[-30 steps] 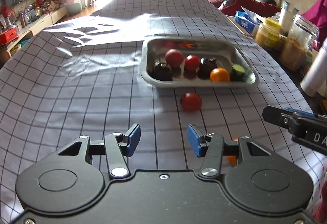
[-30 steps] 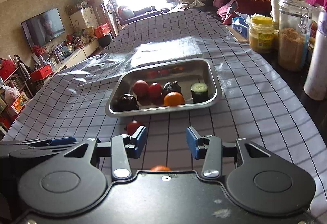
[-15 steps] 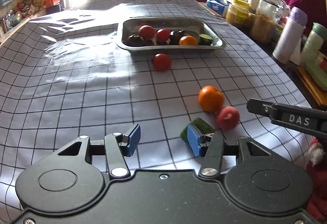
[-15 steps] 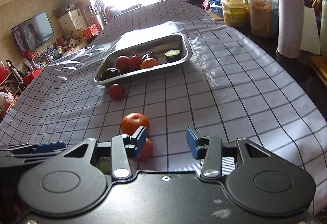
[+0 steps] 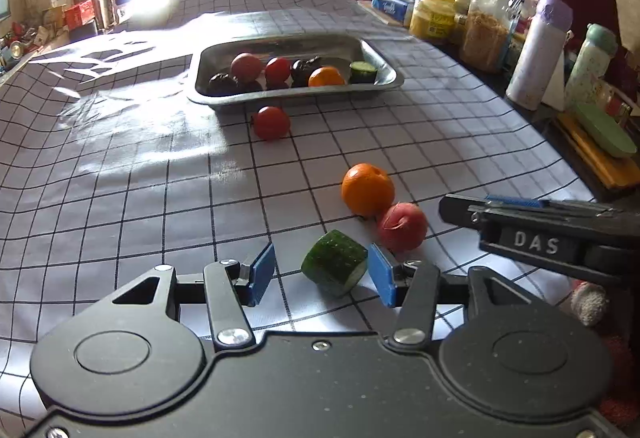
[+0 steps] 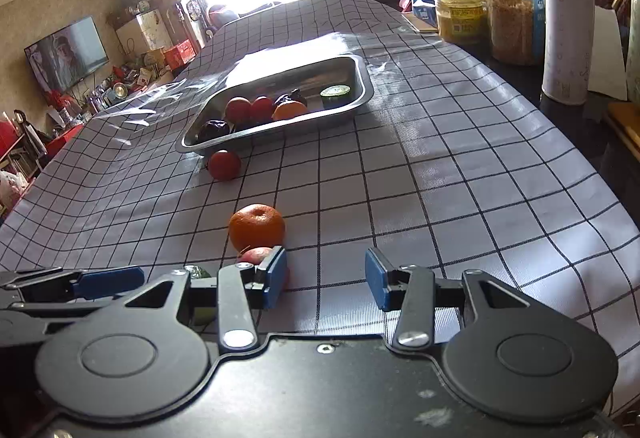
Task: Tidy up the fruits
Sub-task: 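Move the left tool to a cucumber chunk while the right tool approaches a red peach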
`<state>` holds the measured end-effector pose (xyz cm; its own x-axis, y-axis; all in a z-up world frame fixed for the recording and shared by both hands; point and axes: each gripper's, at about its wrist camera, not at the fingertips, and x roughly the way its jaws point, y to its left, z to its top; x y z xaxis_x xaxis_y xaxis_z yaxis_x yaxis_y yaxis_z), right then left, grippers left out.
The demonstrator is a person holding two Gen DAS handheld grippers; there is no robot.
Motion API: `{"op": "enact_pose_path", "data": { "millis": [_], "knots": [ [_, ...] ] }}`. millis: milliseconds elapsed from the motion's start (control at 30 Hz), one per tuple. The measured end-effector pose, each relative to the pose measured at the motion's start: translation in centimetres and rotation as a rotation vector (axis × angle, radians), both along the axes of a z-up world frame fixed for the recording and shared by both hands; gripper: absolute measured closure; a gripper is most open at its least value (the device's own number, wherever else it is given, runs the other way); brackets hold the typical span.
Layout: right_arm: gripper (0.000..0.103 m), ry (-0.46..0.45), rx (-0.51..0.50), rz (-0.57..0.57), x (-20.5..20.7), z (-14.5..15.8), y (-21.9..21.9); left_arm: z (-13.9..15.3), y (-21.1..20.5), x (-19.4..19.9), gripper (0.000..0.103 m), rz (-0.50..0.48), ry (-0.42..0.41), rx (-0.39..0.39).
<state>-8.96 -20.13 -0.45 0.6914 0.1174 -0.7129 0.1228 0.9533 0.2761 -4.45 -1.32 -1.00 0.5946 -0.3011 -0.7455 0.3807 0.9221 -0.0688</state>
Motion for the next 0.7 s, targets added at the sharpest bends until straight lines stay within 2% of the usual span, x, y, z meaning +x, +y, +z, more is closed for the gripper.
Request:
{"op": "enact_pose_path", "data": {
  "millis": [167,267,367,533,700],
  "knots": [
    [0.057,-0.001,-0.004,0.018,0.2,0.1,0.2,0.0,1.0,0.2,0.039,0.018,0.004,-0.024],
    [0.057,-0.001,-0.008,0.04,0.3,0.1,0.6,0.4,2.2,0.5,0.039,0.071,-0.015,-0.029],
    [0.057,-0.002,-0.009,0.072,0.3,0.0,1.2,0.4,3.6,1.1,0.041,0.151,-0.031,0.005],
    [0.056,0.011,-0.004,0.113,0.9,-0.4,2.4,-0.6,5.7,2.5,0.042,0.236,0.028,0.004],
    [0.056,0.021,-0.005,0.144,1.3,-0.6,3.4,-0.5,6.4,2.6,0.042,0.234,0.045,-0.035]
  ]
}}
